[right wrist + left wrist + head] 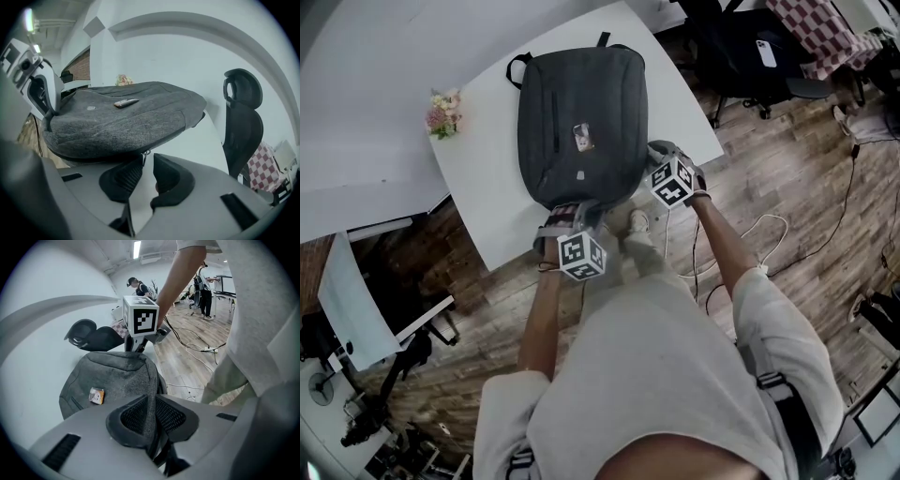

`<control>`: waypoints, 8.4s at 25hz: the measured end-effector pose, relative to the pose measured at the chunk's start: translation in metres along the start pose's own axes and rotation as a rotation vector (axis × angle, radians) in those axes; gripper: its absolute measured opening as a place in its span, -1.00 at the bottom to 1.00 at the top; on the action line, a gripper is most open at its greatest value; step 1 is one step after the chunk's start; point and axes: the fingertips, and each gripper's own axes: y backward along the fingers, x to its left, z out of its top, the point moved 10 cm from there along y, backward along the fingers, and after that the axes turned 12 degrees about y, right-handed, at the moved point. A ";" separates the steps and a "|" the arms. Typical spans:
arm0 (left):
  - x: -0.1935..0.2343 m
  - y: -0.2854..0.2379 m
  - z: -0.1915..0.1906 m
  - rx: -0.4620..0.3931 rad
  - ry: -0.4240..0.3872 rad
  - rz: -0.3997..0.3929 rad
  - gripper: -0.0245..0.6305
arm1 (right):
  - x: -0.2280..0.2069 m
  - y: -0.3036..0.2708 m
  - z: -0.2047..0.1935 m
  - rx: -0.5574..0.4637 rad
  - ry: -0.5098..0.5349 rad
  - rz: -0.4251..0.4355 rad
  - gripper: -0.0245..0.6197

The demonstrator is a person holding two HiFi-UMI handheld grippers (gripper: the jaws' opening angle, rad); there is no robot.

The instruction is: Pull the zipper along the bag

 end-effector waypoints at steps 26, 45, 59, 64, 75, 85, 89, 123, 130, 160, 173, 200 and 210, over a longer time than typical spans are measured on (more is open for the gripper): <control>0.006 -0.011 0.003 -0.022 0.104 0.000 -0.70 | 0.051 0.035 0.000 0.114 0.093 -0.008 -0.85; 0.005 -0.012 -0.002 -0.034 0.125 -0.027 -0.70 | 0.120 0.061 0.017 0.140 -0.042 0.039 -0.83; 0.004 -0.012 -0.004 -0.030 0.081 -0.076 -0.70 | 0.170 0.050 0.049 0.107 -0.101 0.127 -0.83; 0.005 -0.009 -0.010 -0.045 0.063 -0.086 -0.70 | 0.165 0.046 0.047 0.079 -0.108 0.161 -0.85; 0.019 0.010 -0.047 0.017 -0.013 -0.079 -0.34 | 0.148 0.049 0.033 0.078 -0.132 0.133 -0.85; 0.019 -0.016 -0.021 0.003 -0.098 -0.121 -0.55 | 0.096 0.056 0.003 0.157 -0.109 0.045 -0.85; 0.023 -0.023 -0.007 -0.013 -0.078 -0.145 -0.66 | 0.085 0.059 -0.003 0.178 -0.135 0.026 -0.86; 0.024 -0.029 -0.005 -0.030 -0.014 -0.181 -0.72 | 0.140 0.035 0.051 0.113 -0.217 0.207 -0.83; 0.021 -0.026 -0.006 -0.059 0.005 -0.172 -0.71 | 0.142 0.040 0.044 0.069 -0.249 0.179 -0.82; 0.097 0.087 -0.002 -0.593 0.767 0.287 -0.65 | 0.033 0.120 0.113 -0.360 -0.359 -0.223 -0.70; 0.133 0.120 0.002 -0.710 0.822 0.389 -0.85 | 0.004 0.145 0.154 -0.480 -0.294 -0.338 -0.88; 0.133 0.123 0.003 -0.714 0.827 0.416 -0.85 | 0.003 0.149 0.158 -0.476 -0.284 -0.362 -0.88; 0.132 0.117 0.007 -0.700 0.824 0.401 -0.85 | 0.001 0.144 0.156 -0.470 -0.289 -0.352 -0.88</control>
